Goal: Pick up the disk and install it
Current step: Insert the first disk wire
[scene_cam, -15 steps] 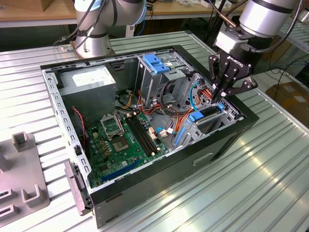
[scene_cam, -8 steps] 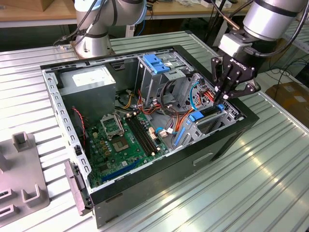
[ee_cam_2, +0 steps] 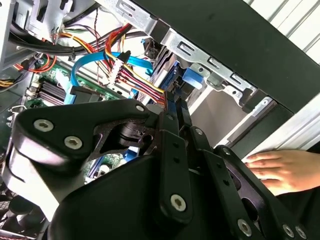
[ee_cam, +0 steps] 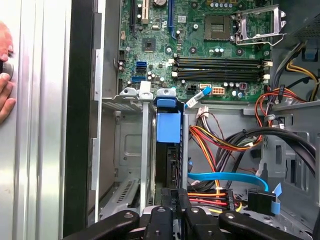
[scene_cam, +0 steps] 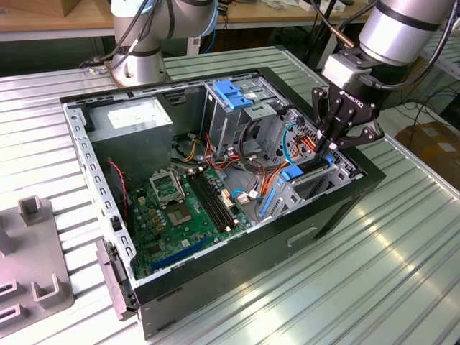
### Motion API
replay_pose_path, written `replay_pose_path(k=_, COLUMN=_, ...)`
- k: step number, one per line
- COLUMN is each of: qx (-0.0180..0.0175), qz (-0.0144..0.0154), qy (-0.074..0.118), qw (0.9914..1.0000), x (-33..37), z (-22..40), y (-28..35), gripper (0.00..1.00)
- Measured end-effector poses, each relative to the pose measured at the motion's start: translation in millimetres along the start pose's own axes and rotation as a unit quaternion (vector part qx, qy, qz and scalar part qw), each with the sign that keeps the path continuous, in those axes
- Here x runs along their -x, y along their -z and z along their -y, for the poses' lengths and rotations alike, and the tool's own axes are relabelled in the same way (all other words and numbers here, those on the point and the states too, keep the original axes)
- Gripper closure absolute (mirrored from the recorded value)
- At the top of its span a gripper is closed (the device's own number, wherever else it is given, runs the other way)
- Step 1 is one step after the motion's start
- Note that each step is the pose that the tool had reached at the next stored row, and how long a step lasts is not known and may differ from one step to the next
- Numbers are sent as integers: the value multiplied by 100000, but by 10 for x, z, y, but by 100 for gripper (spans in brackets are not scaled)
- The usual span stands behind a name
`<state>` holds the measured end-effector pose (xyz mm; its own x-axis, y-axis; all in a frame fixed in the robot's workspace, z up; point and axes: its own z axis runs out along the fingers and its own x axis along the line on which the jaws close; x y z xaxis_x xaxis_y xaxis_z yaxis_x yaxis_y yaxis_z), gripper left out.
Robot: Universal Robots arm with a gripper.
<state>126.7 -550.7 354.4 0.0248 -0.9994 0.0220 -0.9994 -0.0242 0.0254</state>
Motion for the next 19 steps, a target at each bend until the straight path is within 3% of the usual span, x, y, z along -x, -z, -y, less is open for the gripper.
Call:
replay_pose_path(k=3, qx=0, qz=4, qy=33, qw=100000, x=8, z=-9, y=-26, gripper=84)
replay_pose_path(k=15, qx=-18, qz=-17, qy=740, qw=99997, x=9, z=-26, y=-29, gripper=84)
replay_pose_path(k=19, qx=9, qz=7, qy=-467, qw=99999, x=10, z=-26, y=-42, gripper=84)
